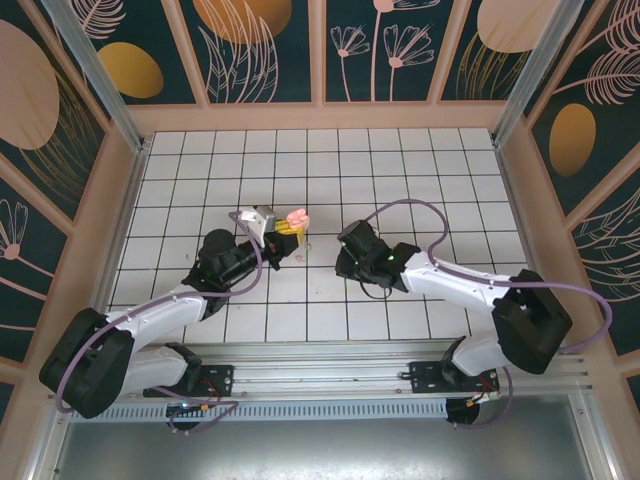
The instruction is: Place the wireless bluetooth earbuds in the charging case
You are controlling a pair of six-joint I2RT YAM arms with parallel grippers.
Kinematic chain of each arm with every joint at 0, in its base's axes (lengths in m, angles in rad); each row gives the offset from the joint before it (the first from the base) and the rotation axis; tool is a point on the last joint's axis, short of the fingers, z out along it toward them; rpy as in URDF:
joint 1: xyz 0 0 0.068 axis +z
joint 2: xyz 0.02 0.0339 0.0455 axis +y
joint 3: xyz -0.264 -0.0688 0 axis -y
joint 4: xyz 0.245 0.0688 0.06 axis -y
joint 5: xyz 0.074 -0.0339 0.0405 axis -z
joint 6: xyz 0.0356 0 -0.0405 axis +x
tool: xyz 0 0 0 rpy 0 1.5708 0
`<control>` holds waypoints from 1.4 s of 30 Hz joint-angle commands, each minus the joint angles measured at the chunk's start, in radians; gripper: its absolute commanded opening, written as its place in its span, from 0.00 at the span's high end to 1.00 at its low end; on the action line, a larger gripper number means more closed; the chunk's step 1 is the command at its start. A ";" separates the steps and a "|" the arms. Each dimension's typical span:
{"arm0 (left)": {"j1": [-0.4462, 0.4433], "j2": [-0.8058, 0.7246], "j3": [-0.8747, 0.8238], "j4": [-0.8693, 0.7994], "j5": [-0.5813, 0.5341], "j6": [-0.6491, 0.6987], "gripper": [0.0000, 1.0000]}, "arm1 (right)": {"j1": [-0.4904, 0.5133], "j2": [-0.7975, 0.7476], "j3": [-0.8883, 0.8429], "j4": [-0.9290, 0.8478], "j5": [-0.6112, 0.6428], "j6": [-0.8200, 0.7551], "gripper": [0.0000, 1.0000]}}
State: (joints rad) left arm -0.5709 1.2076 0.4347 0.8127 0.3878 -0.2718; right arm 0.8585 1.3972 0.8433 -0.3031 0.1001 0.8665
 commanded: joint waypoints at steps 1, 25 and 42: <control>0.005 -0.025 -0.013 0.058 0.001 -0.018 1.00 | 0.008 -0.057 -0.026 0.079 0.081 -0.068 0.83; 0.006 -0.015 0.010 -0.001 0.169 0.122 1.00 | 0.001 -0.253 0.017 0.215 0.064 -0.468 0.83; 0.005 -0.017 0.013 -0.004 0.213 0.151 1.00 | 0.004 -0.236 0.179 0.222 -0.071 -0.738 0.83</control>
State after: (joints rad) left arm -0.5690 1.1992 0.4286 0.7990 0.5697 -0.1421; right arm 0.8585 1.1641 0.9745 -0.1081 0.0776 0.1947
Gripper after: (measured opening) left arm 0.179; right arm 0.168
